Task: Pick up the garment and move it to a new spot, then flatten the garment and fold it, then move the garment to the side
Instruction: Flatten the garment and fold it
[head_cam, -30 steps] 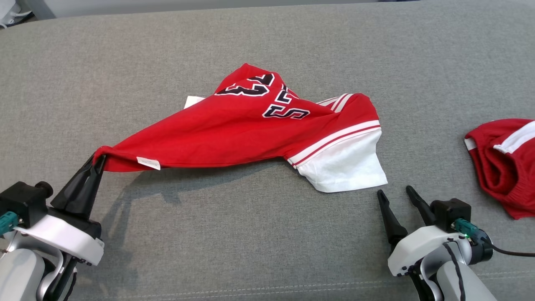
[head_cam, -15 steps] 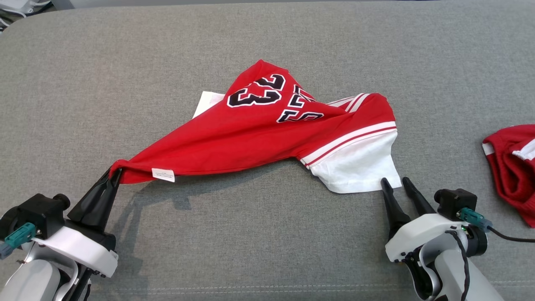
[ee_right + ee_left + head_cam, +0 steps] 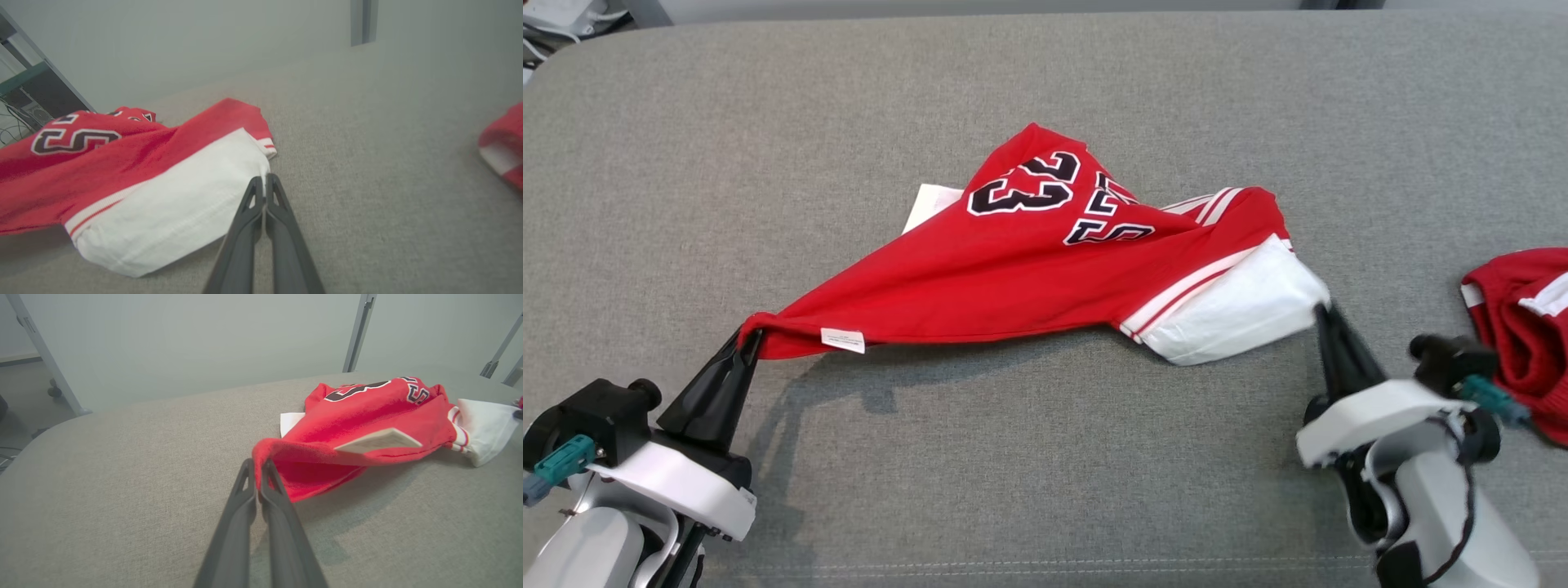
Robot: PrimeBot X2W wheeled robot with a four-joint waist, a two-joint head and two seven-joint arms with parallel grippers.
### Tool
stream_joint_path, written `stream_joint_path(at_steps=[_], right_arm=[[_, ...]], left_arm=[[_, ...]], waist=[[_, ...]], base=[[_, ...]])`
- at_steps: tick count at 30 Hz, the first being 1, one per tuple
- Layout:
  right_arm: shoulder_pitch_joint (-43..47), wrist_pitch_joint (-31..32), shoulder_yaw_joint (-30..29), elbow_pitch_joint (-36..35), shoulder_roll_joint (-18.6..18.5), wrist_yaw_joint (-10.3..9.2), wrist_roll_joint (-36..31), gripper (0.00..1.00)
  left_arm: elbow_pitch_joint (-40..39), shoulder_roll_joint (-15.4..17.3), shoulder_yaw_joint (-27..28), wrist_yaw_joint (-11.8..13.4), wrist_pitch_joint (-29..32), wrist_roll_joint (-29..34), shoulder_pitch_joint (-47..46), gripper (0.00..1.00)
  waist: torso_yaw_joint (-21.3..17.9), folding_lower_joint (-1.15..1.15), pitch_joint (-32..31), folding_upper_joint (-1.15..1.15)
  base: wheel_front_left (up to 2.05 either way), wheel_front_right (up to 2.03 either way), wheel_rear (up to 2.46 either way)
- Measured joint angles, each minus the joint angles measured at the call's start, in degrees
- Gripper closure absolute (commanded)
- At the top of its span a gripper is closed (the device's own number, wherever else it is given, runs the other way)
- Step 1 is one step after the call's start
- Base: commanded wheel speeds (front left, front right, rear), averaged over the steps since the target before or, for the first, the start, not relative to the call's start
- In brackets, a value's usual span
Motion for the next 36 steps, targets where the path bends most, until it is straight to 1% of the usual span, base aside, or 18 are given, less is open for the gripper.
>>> stream_joint_path(at_steps=[6, 10, 13, 15, 18, 20, 23, 29, 31, 32, 34, 36], right_arm=[[0.37, -0.01, -5.05, -13.95, -0.04, 0.00, -1.53, 1.00], [1.26, -0.01, -5.82, -19.70, -0.02, 0.00, -1.54, 1.00], [1.14, -0.01, -5.83, -22.09, -0.02, 0.00, -1.93, 1.00], [0.36, -0.01, -5.84, -22.34, -0.02, 0.00, -2.56, 1.00], [-2.85, -0.01, -6.28, -22.31, 0.00, 0.00, -3.76, 1.00], [-6.03, -0.01, -6.39, -22.27, -0.05, 0.00, -3.81, 1.00], [-11.19, -0.01, -6.36, -22.03, -0.07, 0.00, -4.21, 1.00], [-21.65, 0.02, -7.20, -21.78, -0.45, 0.00, -6.06, 1.00], [-22.29, 1.32, -6.39, -21.70, -0.73, 0.00, -6.02, 1.00], [-22.21, 2.41, -5.63, -21.27, -0.77, 0.00, -5.84, 1.00], [-21.08, 5.61, -3.00, -20.11, -0.85, 0.00, -4.69, 1.00], [-18.01, 10.13, -0.33, -18.47, -0.83, 0.00, -2.92, 1.00]], left_arm=[[1.10, -0.42, 1.19, 0.00, 0.02, 0.02, 0.41, 1.00], [2.34, -1.36, 1.33, 0.00, 0.03, 0.27, 1.00, 1.00], [2.10, -1.14, 1.18, 0.00, 0.03, 0.47, 0.76, 1.00], [2.00, -0.25, 0.60, 0.00, 0.03, 0.45, -0.27, 1.00], [2.47, 1.15, 0.82, -0.01, 0.03, 0.11, -4.42, 1.00], [3.12, 2.42, 0.45, -0.01, 0.02, -0.75, -7.99, 1.00], [4.47, 4.27, -1.56, -0.01, 0.02, -2.00, -12.65, 1.00], [5.61, 5.89, -2.80, -0.02, -0.04, -3.10, -23.97, 1.00], [6.41, 6.27, -3.56, -0.02, -0.01, -4.07, -24.64, 1.00], [6.94, 6.31, -4.58, -0.02, 0.33, -5.79, -24.35, 1.00], [7.71, 6.28, -7.26, -0.02, 2.59, -8.82, -22.63, 1.00], [8.21, 6.12, -10.43, -0.02, 5.68, -12.88, -19.51, 1.00]], waist=[[-0.85, 0.00, -2.09, 0.00], [-1.57, 0.00, -3.90, 0.00], [-2.04, 0.00, -5.34, 0.00], [-2.23, 0.00, -6.41, 0.00], [-2.43, 0.00, -8.23, 0.00], [-2.57, 0.00, -9.54, 0.00], [-2.89, 0.00, -11.32, 0.00], [-3.65, 0.00, -14.26, 0.00], [-3.82, 0.00, -14.69, 0.00], [-3.88, 0.00, -14.88, 0.00], [-4.02, 0.00, -15.09, 0.00], [-3.94, 0.00, -15.07, 0.00]], base=[[0.00, 0.00, 0.00], [0.00, 0.00, 0.00], [0.00, 0.00, 0.00], [0.00, 0.00, 0.00], [0.00, 0.00, 0.00], [0.00, 0.00, 0.00], [0.00, 0.00, 0.00], [0.00, 0.00, 0.00], [0.00, 0.00, 0.00], [0.00, 0.00, 0.00], [0.00, 0.00, 0.00], [0.00, 0.00, 0.00]])
